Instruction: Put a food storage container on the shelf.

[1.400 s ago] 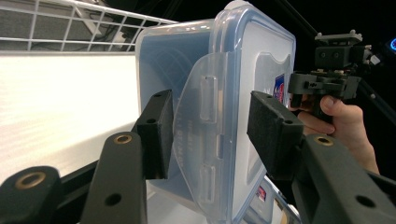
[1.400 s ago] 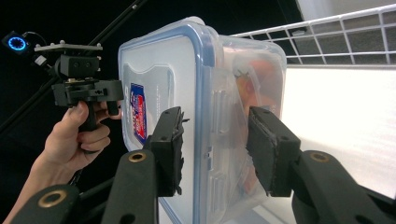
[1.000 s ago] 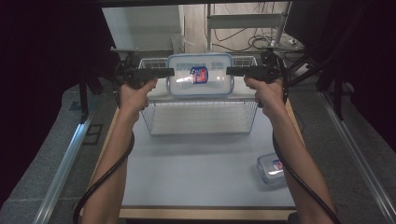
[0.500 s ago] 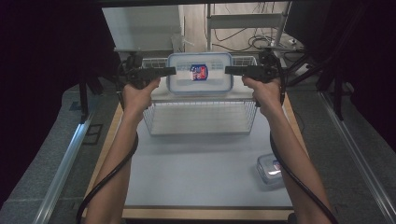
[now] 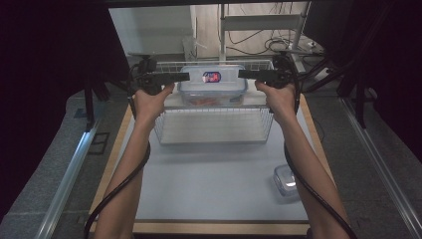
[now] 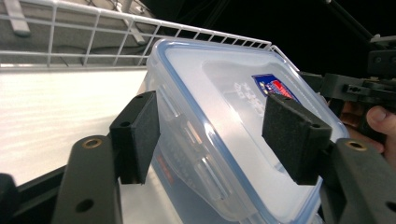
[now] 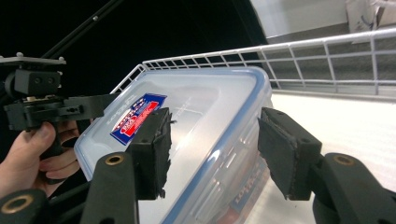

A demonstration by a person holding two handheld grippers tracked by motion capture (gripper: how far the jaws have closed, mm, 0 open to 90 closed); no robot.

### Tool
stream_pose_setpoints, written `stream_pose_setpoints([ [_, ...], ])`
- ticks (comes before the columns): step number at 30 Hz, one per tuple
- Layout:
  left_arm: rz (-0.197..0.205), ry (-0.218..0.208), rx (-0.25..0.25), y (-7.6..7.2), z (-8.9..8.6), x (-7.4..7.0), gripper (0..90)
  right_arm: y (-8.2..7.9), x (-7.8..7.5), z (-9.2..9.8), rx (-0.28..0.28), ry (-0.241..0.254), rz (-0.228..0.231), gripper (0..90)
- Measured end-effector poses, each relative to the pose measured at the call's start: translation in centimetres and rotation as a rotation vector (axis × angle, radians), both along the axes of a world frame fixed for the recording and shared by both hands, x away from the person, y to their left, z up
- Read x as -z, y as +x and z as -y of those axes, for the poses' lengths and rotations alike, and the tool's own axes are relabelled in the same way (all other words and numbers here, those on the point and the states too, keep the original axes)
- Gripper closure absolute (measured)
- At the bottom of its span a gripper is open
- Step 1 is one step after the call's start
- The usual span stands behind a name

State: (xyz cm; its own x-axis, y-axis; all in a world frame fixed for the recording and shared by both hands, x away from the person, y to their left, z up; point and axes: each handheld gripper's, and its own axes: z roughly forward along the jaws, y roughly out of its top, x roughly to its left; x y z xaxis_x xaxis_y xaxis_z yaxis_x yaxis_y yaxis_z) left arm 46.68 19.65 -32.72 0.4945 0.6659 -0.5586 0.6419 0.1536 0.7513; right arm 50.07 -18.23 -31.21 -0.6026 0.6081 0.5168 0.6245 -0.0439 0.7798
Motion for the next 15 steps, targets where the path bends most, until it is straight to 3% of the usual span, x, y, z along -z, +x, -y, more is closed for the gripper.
stream_pose_setpoints([
  [3,0.022,-0.021,-0.004,-0.1,-0.2,-0.1,32.4,0.0,-0.1,0.0,0.001,0.001,0.013,42.6],
  [6,0.06,0.006,-0.007,-0.7,-0.3,-0.5,30.6,-0.2,-0.3,0.2,0.004,-0.022,0.042,41.7],
  [10,0.148,0.029,-0.008,-2.1,-0.5,-0.9,30.9,-0.9,-0.6,0.6,-0.003,-0.04,0.094,44.4],
  [15,0.246,0.066,0.019,-4.2,-0.8,-1.0,37.1,-2.6,-1.1,1.0,-0.026,-0.12,0.187,56.5],
])
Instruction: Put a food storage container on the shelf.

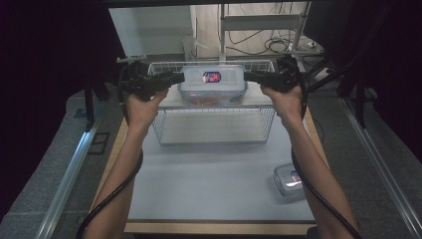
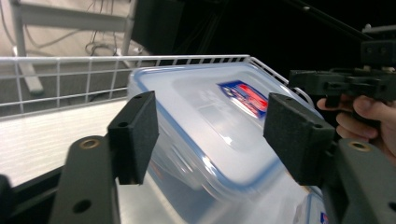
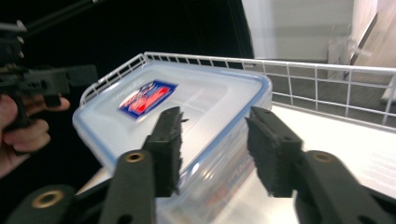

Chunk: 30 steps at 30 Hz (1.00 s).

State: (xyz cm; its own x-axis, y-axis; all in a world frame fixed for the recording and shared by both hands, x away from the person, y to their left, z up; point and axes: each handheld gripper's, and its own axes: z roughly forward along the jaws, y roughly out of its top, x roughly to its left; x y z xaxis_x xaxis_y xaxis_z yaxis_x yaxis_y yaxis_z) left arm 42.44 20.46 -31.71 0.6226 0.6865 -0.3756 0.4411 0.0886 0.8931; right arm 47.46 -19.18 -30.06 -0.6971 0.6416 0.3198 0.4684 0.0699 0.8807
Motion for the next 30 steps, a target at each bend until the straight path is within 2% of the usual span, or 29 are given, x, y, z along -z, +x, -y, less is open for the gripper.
stream_pose_setpoints([
  [4,0.03,0.006,0.038,-1.7,-0.2,0.7,44.4,-1.9,-0.1,0.2,-0.011,-0.052,0.065,72.0],
  [6,0.033,0.024,0.059,-2.5,-0.2,1.1,51.9,-2.9,0.0,0.2,-0.016,-0.076,0.084,78.6],
  [7,0.037,0.045,0.068,-3.0,-0.2,1.4,55.3,-3.4,0.2,0.2,-0.017,-0.094,0.099,81.8],
  [10,0.04,0.111,0.078,-3.9,0.1,2.1,67.8,-4.6,0.6,0.3,-0.027,-0.097,0.119,88.6],
  [12,0.042,0.164,0.075,-4.4,0.6,2.6,77.3,-5.3,1.0,0.2,-0.035,-0.099,0.122,89.7],
  [15,0.046,0.208,0.07,-4.6,1.4,3.1,87.1,-5.8,1.6,-0.3,-0.053,-0.131,0.123,89.8],
  [19,0.041,0.218,0.08,-4.2,2.2,3.5,89.5,-6.2,2.3,-1.2,-0.092,-0.185,0.128,89.7],
  [21,0.043,0.236,0.067,-4.0,2.5,3.5,89.6,-6.1,2.7,-1.6,-0.108,-0.202,0.124,89.6],
  [30,0.021,0.258,0.031,-3.1,3.1,3.8,89.7,-4.8,3.7,-2.2,-0.103,-0.211,0.097,89.6],
])
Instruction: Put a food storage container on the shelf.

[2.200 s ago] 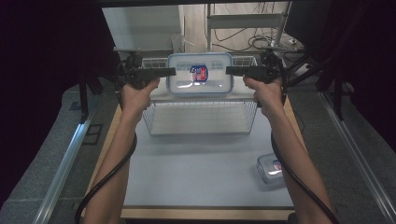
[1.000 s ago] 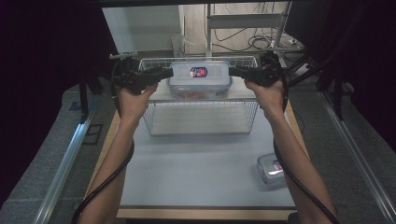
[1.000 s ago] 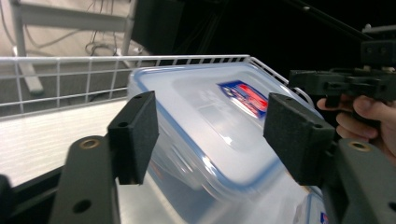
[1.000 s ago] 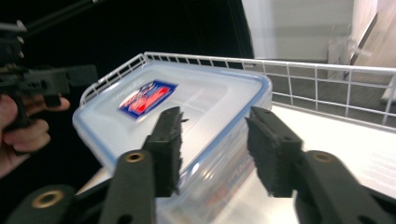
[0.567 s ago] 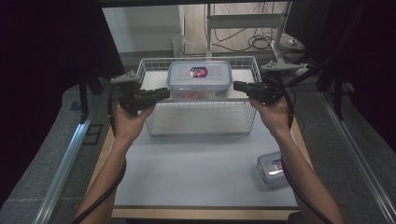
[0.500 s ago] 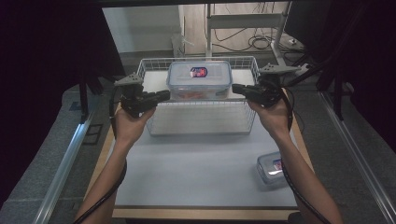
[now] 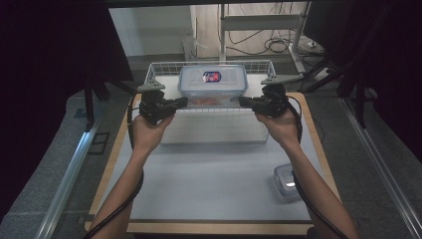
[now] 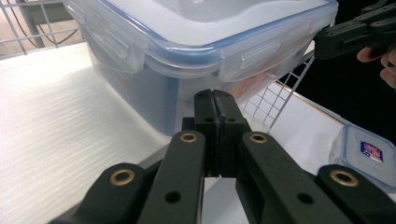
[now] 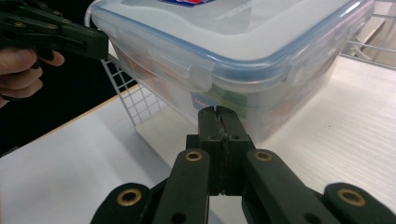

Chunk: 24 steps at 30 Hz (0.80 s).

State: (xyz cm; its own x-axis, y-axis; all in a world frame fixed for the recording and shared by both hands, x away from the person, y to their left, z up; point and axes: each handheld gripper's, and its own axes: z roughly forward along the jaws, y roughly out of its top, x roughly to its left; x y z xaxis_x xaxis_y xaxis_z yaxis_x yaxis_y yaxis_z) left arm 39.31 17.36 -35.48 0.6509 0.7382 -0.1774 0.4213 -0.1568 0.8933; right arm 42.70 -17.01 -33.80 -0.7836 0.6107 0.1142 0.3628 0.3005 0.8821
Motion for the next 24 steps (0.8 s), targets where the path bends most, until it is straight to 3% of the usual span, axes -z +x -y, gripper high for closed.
stream_pose_setpoints([
  [12,-0.016,-0.005,-0.025,1.2,0.0,0.0,89.8,1.0,0.1,-0.4,0.029,-0.027,0.004,89.6],
  [19,-0.011,-0.014,-0.001,0.4,0.2,0.1,89.6,0.8,0.2,-0.4,0.02,-0.022,0.007,89.5],
  [24,0.011,-0.012,0.019,-0.7,0.2,-0.2,82.5,0.0,0.1,-0.3,0.004,-0.017,0.016,85.2],
])
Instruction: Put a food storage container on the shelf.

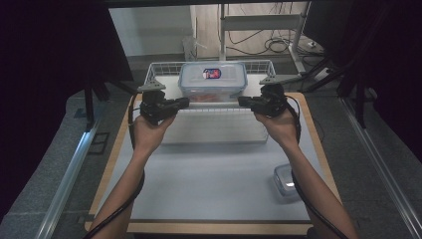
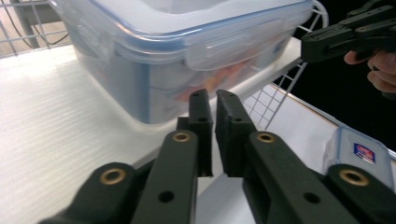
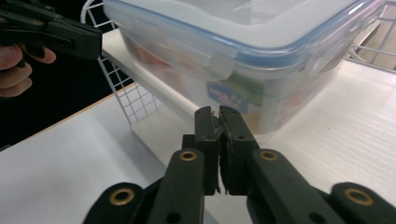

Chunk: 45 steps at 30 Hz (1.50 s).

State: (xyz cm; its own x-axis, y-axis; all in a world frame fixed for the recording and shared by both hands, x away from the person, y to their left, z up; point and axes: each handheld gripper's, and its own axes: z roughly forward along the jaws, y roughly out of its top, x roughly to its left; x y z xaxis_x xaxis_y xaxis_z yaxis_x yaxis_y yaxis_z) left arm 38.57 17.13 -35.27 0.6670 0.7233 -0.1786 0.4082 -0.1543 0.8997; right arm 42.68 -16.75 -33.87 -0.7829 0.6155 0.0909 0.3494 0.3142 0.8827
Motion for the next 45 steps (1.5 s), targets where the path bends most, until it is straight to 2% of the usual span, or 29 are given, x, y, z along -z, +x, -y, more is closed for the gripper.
stream_pose_setpoints([
  [5,0.01,0.009,0.024,-1.4,0.2,0.2,73.9,-1.1,0.1,0.2,-0.02,0.007,0.012,79.7],
  [12,0.014,0.027,0.045,-3.4,0.6,1.4,61.0,-2.5,0.6,0.5,-0.036,0.003,0.023,71.2],
  [16,0.014,0.003,0.066,-4.7,0.4,2.7,53.7,-3.8,1.5,0.8,-0.042,-0.018,0.032,63.1],
  [21,0.026,-0.002,0.062,-6.1,0.2,4.0,45.9,-4.9,2.6,1.2,-0.048,-0.028,0.031,56.2],
  [25,0.031,0.021,0.061,-7.2,0.1,4.9,37.9,-5.9,3.8,1.5,-0.054,-0.046,0.027,50.2],
  [27,0.04,0.051,0.056,-7.9,0.2,5.5,34.3,-6.5,4.2,1.6,-0.055,-0.052,0.035,47.6],
  [30,0.044,0.069,0.051,-8.4,0.3,6.0,29.4,-7.2,4.7,1.7,-0.051,-0.061,0.045,43.2],
  [31,0.044,0.085,0.05,-9.0,0.4,6.7,28.2,-7.6,5.0,1.7,-0.048,-0.068,0.051,41.3],
  [36,0.042,0.114,0.05,-10.3,0.9,8.0,23.4,-8.7,6.1,2.0,-0.047,-0.086,0.056,35.0],
  [40,0.033,0.115,0.053,-11.2,1.2,9.3,20.5,-9.5,7.2,2.4,-0.042,-0.099,0.059,30.6],
  [45,0.009,0.112,0.035,-12.2,1.1,11.0,15.2,-10.6,8.4,2.7,-0.044,-0.102,0.027,26.0],
])
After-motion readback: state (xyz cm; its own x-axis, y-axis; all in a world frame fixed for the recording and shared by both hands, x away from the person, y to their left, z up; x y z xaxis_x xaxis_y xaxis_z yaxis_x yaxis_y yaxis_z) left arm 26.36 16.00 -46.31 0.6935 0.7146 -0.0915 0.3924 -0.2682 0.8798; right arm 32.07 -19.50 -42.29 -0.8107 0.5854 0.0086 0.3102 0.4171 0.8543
